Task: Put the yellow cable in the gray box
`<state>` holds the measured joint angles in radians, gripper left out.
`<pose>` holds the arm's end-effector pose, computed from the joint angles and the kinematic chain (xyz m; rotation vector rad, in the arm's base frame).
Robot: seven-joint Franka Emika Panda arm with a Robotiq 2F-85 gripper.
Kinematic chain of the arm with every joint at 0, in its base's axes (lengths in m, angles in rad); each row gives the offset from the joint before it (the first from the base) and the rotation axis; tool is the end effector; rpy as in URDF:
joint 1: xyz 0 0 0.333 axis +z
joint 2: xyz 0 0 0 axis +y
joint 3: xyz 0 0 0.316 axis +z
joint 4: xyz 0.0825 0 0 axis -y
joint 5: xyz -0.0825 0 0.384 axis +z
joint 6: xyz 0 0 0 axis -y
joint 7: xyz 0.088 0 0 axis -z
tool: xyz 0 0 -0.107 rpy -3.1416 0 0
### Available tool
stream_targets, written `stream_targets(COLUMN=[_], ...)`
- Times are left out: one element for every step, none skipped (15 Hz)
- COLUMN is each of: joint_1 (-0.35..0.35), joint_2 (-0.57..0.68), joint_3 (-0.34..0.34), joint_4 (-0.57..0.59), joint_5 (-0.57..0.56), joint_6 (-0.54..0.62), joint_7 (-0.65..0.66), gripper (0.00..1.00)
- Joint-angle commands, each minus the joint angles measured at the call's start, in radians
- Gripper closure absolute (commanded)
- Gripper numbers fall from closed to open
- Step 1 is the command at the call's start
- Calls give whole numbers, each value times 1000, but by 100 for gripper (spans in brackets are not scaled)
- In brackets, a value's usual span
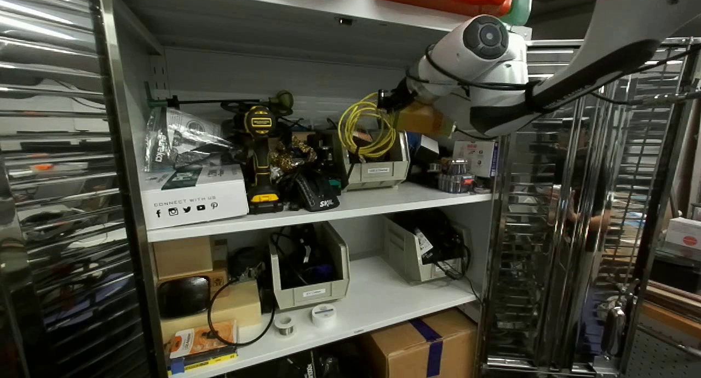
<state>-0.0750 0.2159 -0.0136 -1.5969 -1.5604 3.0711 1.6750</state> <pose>0.6553 0.0233 0.5856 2.4211 -0.3114 1.9109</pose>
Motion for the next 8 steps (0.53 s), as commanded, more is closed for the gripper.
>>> stream_targets(joint_1=[32, 35, 37, 39, 39, 38, 37, 37], joint_2=[135, 158, 181, 200, 215, 226, 239, 249], joint_3=[-6, -4, -2, -2, -3, -3, -4, -5], joint_4=[239, 270, 302, 328, 349, 361, 377, 391], joint_5=[-184, -218, -245, -269, -290, -299, -313, -326], joint_6=[-53, -74, -97, -118, -137, -156, -173, -193], joint_7=[174, 207, 235, 260, 285, 296, 313, 329], gripper=[93, 93, 93, 93, 93, 93, 93, 93])
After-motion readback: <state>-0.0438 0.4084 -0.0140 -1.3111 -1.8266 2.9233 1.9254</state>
